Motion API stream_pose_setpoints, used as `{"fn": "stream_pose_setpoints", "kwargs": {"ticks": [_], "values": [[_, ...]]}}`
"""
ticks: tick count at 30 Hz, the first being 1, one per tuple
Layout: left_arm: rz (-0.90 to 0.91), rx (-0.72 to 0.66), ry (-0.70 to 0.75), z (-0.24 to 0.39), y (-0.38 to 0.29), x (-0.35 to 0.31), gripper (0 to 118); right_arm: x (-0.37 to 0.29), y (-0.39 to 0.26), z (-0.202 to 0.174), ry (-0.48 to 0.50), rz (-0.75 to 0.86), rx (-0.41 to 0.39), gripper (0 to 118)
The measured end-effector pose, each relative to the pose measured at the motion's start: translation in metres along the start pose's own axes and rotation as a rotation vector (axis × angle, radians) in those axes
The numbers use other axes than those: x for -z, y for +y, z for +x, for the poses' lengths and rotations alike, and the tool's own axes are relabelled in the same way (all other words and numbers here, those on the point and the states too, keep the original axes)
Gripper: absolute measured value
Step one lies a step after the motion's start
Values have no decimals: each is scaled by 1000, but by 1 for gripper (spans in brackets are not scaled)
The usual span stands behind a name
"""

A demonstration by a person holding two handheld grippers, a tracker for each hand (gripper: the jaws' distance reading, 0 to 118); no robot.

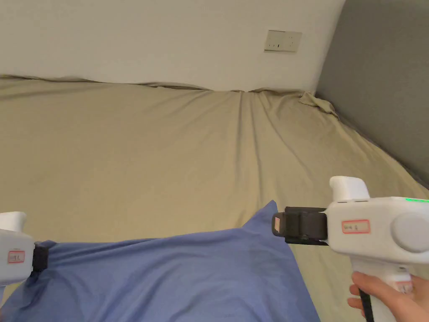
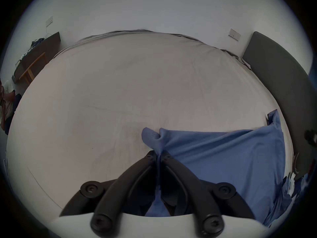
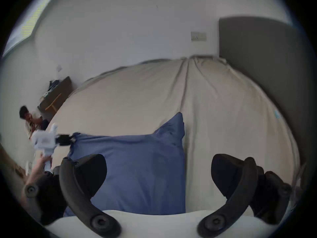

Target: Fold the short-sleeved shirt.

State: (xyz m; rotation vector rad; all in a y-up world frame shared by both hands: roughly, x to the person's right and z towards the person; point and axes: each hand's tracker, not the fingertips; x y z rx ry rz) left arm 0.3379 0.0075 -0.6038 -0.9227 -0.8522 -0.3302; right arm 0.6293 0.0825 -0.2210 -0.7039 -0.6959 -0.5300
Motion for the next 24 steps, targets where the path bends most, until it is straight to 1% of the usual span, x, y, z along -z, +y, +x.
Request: {"fn": "stream_pose_setpoints", "kwargs": {"ticks": [2, 3, 4, 5, 6, 7, 8, 9, 10, 11, 13, 14, 15, 17, 18, 19, 20, 22, 23, 24], "values": [[-6, 0, 0, 1, -1, 4, 1, 62, 18, 9, -63, -115, 30, 118], [-8, 2, -1, 2, -2, 5, 1, 88, 22, 11, -96, -148, 50, 118], [-10, 5, -1, 4, -3, 6, 1, 110, 20, 11, -124, -202, 57, 118], [-12, 6, -2, 3, -3, 8, 1, 129, 18, 13, -139, -236, 82, 117], [-15, 4, -3, 3, -3, 9, 1, 141, 16, 14, -146, -254, 94, 101], [-16, 2, -4, 2, -3, 9, 1, 149, 14, 14, -149, -269, 107, 71], [-15, 0, -6, 2, -3, 10, 1, 150, 7, 11, -139, -281, 86, 39], [-15, -3, -11, 0, -3, 11, 1, 153, 3, 8, -121, -311, 74, 36], [-13, -10, -17, -1, -3, 10, 1, 144, -1, 0, -159, -244, 26, 31], [-12, -9, -18, -1, -2, 9, 1, 138, 0, -8, -163, -220, -47, 27], [0, 4, -18, 0, -4, 6, 1, 131, 0, -12, -173, -215, -118, 23], [20, 7, -16, 2, -6, 1, 1, 125, -1, -13, -171, -188, -127, 21], [48, 8, -22, 4, -8, -6, 1, 117, -2, -12, -165, -165, -110, 21], [97, 7, -38, 7, -13, -27, 1, 92, -5, -11, -119, -76, -80, 18], [141, 19, -52, 10, -15, -40, 1, 76, -5, -12, -64, -36, -46, 16], [170, 22, -49, 13, -17, -58, 1, 57, -5, -15, -58, 10, -50, 16], [207, 16, -50, 15, -18, -74, 1, 40, -4, -21, -51, 57, -73, 15], [300, -1, -63, 16, -21, -119, 1, -7, -2, -36, -67, 165, -167, 15], [343, -9, -64, 17, -20, -144, 1, -33, -1, -43, -58, 213, -203, 15], [395, -26, -66, 18, -20, -169, 1, -55, -1, -50, -43, 261, -209, 15]]}}
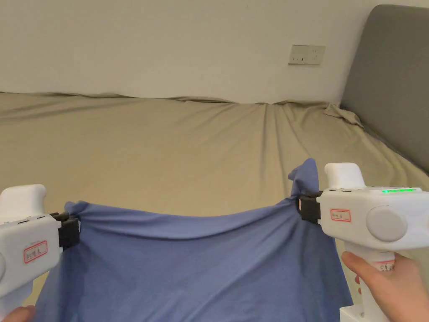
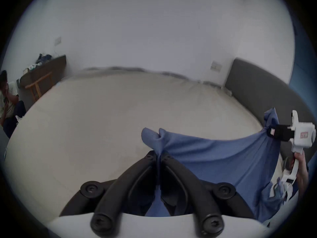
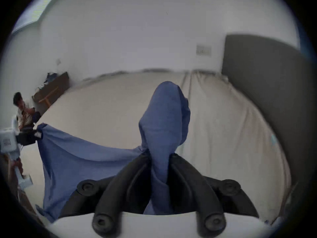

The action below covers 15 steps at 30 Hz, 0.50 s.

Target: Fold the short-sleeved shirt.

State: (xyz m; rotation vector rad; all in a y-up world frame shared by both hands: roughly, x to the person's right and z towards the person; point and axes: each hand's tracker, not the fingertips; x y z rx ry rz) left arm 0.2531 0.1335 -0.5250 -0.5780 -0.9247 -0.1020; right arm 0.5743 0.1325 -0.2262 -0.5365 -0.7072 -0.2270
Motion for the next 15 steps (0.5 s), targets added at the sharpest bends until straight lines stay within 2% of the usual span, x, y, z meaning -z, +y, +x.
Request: {"fn": "stream_pose_setpoints", "kwargs": {"ticks": [4, 10, 15], "values": [[233, 59, 13, 22, 45, -106, 1, -101, 45, -14, 38, 194, -36, 15], [524, 140, 31, 55, 132, -244, 1, -248, 130, -23, 36, 509, -53, 15], [684, 173, 97, 70, 200, -320, 1, -331, 202, -24, -7, 682, -89, 15]]}}
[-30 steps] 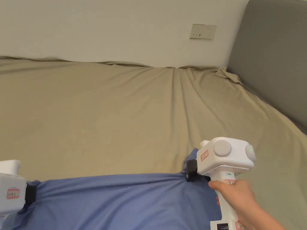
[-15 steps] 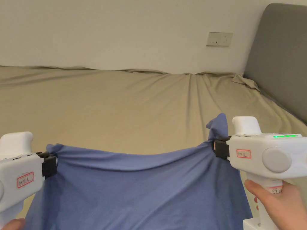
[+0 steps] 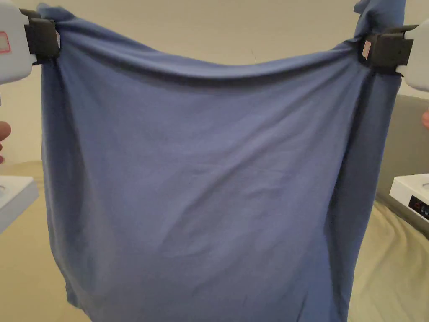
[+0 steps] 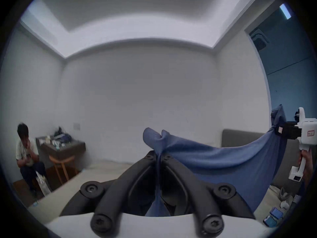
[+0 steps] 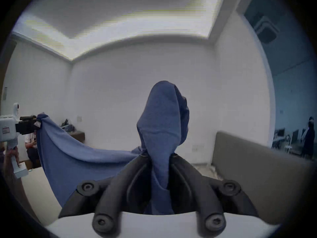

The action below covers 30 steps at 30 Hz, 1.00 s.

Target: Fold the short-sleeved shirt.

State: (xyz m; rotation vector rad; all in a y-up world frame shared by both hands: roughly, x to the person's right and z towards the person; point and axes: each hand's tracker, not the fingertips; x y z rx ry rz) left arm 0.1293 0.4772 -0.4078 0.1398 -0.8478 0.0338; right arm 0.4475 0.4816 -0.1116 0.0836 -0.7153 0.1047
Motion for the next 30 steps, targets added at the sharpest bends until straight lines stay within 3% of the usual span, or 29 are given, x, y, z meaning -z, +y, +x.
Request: {"fn": "stream_pose_setpoints", "kwargs": {"ticks": [5, 8, 15, 20, 24, 26, 30], "values": [[25, 29, 25, -2, 54, 11, 1, 7, 63, 4, -19, 71, 6, 15], [25, 59, 48, 1, 68, 32, 1, 30, 84, 1, -64, 85, -47, 15], [-77, 73, 71, -7, 71, 133, 1, 132, 101, 0, -83, 23, -71, 15], [-102, 64, 79, -12, 60, 205, 1, 206, 92, 1, -110, -12, -74, 15], [-108, 50, 86, -12, 44, 240, 1, 249, 78, -7, -154, -9, -184, 15], [-110, 65, 91, -14, 24, 256, 1, 259, 60, -12, -126, -11, -213, 15], [-156, 64, 90, -22, -44, 271, 1, 274, -2, -15, -75, -57, -194, 15]]}}
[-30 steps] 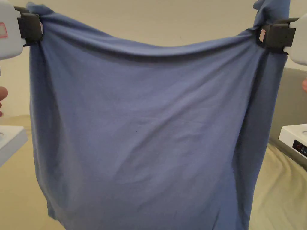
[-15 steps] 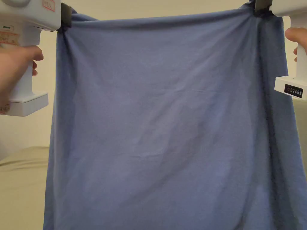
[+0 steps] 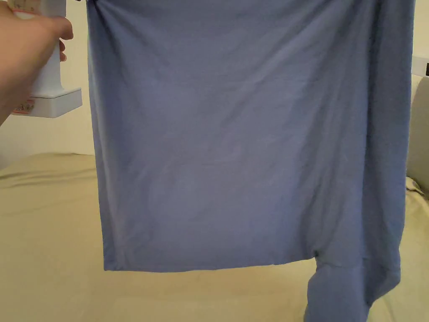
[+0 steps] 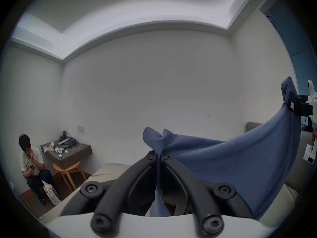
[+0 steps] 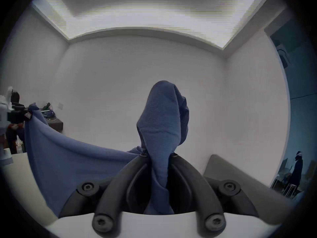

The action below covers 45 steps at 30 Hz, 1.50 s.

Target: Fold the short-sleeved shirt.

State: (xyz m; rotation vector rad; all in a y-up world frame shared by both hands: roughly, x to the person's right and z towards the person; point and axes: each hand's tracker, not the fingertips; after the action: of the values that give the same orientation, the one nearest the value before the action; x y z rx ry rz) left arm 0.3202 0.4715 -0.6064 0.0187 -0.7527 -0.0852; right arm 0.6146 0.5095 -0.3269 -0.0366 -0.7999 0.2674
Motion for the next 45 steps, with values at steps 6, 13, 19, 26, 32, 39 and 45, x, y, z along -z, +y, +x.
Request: {"fn": "stream_pose_setpoints", "kwargs": {"ticks": [6, 13, 19, 26, 32, 39, 45], "values": [[-159, -61, -10, 0, -129, 41, 1, 32, -133, -35, 87, -198, 62, 15], [-277, -81, -30, -3, -193, 54, 1, 36, -226, -58, 137, -327, 114, 15], [-256, -128, -77, 2, -236, -25, 1, -43, -281, -66, 179, -323, 142, 15], [-322, -168, -82, 13, -326, -163, 1, -199, -385, -87, 208, -463, 164, 15], [-457, -100, -71, 23, -386, -280, 1, -337, -438, -88, 177, -558, 211, 15], [-576, -106, -61, 24, -417, -384, 1, -455, -453, -80, 176, -672, 252, 15], [-661, -34, -69, 26, -437, -427, 1, -503, -459, -73, 183, -750, 251, 15]]}}
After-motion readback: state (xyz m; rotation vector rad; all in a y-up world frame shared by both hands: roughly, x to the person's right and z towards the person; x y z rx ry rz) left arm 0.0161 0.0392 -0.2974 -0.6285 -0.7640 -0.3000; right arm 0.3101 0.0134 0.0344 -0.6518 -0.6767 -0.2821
